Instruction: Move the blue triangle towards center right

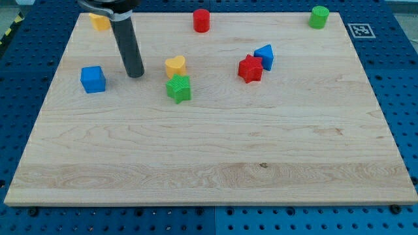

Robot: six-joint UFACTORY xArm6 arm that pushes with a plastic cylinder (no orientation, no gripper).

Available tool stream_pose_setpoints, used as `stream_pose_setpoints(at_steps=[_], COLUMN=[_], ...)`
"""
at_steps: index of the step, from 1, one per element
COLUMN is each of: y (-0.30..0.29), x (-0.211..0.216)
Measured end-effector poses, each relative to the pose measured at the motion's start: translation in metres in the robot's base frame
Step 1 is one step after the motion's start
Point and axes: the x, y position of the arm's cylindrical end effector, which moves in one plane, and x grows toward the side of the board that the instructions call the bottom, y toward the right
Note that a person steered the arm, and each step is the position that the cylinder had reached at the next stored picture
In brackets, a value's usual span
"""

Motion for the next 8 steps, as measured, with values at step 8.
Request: stream_pose_setpoints(at_steps=[8], y=[0.257], x=[-0.038])
